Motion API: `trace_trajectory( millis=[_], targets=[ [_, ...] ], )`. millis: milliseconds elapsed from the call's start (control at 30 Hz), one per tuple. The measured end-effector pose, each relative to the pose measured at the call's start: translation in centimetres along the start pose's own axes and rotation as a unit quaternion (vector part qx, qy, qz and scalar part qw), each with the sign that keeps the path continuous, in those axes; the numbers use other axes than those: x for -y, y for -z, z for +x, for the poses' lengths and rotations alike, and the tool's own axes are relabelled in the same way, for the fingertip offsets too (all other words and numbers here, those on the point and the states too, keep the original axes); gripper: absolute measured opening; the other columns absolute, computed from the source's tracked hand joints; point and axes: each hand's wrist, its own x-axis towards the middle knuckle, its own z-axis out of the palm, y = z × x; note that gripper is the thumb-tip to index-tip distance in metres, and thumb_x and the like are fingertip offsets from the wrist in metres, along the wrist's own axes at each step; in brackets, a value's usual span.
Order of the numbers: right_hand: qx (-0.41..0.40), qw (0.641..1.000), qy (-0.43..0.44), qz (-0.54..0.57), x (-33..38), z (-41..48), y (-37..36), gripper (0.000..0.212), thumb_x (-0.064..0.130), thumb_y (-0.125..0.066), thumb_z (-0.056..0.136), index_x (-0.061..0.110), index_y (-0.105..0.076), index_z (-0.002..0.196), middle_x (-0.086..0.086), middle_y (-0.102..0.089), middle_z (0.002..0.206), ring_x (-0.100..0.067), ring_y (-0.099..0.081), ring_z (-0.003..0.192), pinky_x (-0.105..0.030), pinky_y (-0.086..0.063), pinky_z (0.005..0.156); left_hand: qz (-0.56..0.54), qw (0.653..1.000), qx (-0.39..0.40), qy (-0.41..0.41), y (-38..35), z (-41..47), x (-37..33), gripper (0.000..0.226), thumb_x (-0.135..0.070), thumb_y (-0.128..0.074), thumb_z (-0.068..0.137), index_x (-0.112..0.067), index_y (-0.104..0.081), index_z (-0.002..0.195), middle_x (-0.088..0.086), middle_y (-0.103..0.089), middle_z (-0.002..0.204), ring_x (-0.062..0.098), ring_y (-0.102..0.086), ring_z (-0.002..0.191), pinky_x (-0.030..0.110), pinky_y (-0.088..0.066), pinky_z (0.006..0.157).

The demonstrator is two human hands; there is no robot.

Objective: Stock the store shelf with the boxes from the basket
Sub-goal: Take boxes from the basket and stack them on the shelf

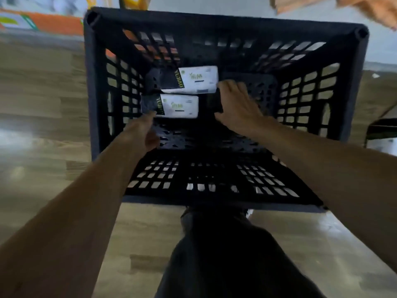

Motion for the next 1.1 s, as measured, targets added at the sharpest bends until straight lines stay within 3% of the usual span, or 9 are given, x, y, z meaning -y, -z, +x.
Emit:
trace_trajectory(
  millis=[133, 267, 400, 500, 633, 800, 933, 1033, 1100],
  targets=[
    [-0.049, 0.998, 0.028, -0.001, -0.4, 4.7, -1.6, 0.077, 0.010, -0.065, 0.083, 0.008, -0.022, 0.147, -0.009, -0.024, 0.152, -0.031, -0.027, 0.135, -0.047, -0.038, 0.104, -0.051, 0.999, 0.000, 0.002, -1.4, 4.3, -2.1, 0.056, -0.056, -0.058, 0.087, -0.019, -0.054, 0.128, 0.008, -0.058, 0.105, 0.025, -0.061, 0.088, 0.037, -0.056, 0.074],
    [-0.103, 0.993, 0.005, -0.052, -0.2, 6.9, -2.7, 0.076, 0.003, -0.069, 0.076, 0.008, -0.031, 0.141, -0.012, -0.029, 0.145, -0.032, -0.039, 0.123, -0.043, -0.045, 0.091, -0.091, 0.995, 0.002, 0.029, -2.3, 6.6, -3.5, 0.040, -0.058, -0.061, 0.084, -0.021, -0.063, 0.099, 0.004, -0.065, 0.101, 0.023, -0.060, 0.086, 0.037, -0.051, 0.062],
    [-0.109, 0.989, -0.029, -0.099, -0.4, 7.2, -3.8, 0.074, 0.004, -0.078, 0.069, 0.005, -0.038, 0.131, -0.016, -0.032, 0.139, -0.033, -0.038, 0.124, -0.036, -0.045, 0.081, -0.108, 0.993, 0.007, 0.049, -2.6, 7.7, -3.4, 0.046, -0.055, -0.066, 0.082, -0.022, -0.062, 0.112, 0.004, -0.067, 0.105, 0.025, -0.064, 0.092, 0.037, -0.050, 0.052],
    [-0.117, 0.988, -0.041, -0.088, -0.9, 6.3, -4.5, 0.065, 0.008, -0.076, 0.076, 0.005, -0.039, 0.129, -0.014, -0.040, 0.133, -0.032, -0.048, 0.116, -0.034, -0.038, 0.066, -0.122, 0.992, -0.003, 0.033, -3.0, 7.4, -2.5, 0.038, -0.051, -0.062, 0.088, -0.022, -0.058, 0.112, 0.004, -0.066, 0.097, 0.023, -0.063, 0.080, 0.038, -0.048, 0.047],
    [-0.115, 0.991, -0.068, -0.021, -2.1, 2.6, -3.8, 0.062, 0.016, -0.072, 0.082, 0.004, -0.036, 0.131, -0.016, -0.042, 0.131, -0.038, -0.057, 0.105, -0.036, -0.037, 0.064, -0.138, 0.990, 0.000, -0.010, -2.6, 5.0, -0.2, 0.044, -0.044, -0.060, 0.091, -0.017, -0.056, 0.126, 0.006, -0.064, 0.121, 0.022, -0.065, 0.096, 0.035, -0.055, 0.059],
    [-0.105, 0.990, -0.084, -0.039, -3.1, -5.5, 0.9, 0.052, 0.010, -0.069, 0.084, 0.005, -0.038, 0.127, -0.014, -0.043, 0.127, -0.036, -0.059, 0.100, -0.037, -0.041, 0.061, -0.107, 0.993, -0.028, -0.041, -1.0, -3.0, 1.1, 0.050, -0.036, -0.071, 0.084, -0.008, -0.055, 0.122, 0.013, -0.058, 0.123, 0.027, -0.060, 0.107, 0.035, -0.059, 0.077],
    [-0.119, 0.988, -0.091, -0.022, -1.8, -14.0, 8.3, 0.049, 0.010, -0.069, 0.083, 0.008, -0.040, 0.122, -0.010, -0.043, 0.120, -0.033, -0.058, 0.100, -0.038, -0.047, 0.064, -0.070, 0.995, -0.016, -0.069, 1.6, -13.9, -0.4, 0.043, -0.030, -0.069, 0.087, -0.002, -0.055, 0.117, 0.015, -0.060, 0.115, 0.025, -0.061, 0.101, 0.030, -0.057, 0.070],
    [-0.130, 0.987, -0.097, 0.013, 0.2, -21.0, 15.8, 0.046, 0.012, -0.061, 0.089, 0.010, -0.038, 0.128, -0.010, -0.041, 0.126, -0.035, -0.055, 0.106, -0.042, -0.051, 0.076, -0.063, 0.988, 0.022, -0.136, 5.0, -23.8, -1.8, 0.046, -0.028, -0.065, 0.090, 0.003, -0.055, 0.122, 0.019, -0.060, 0.122, 0.029, -0.059, 0.113, 0.028, -0.059, 0.071],
    [-0.133, 0.985, -0.109, -0.002, 1.6, -26.1, 21.3, 0.047, 0.019, -0.056, 0.091, 0.015, -0.034, 0.132, -0.006, -0.038, 0.127, -0.035, -0.058, 0.096, -0.040, -0.050, 0.068, -0.071, 0.979, 0.049, -0.184, 7.6, -31.1, -2.8, 0.044, -0.026, -0.062, 0.092, 0.005, -0.056, 0.122, 0.019, -0.061, 0.121, 0.026, -0.060, 0.112, 0.029, -0.057, 0.077]
  ],
)
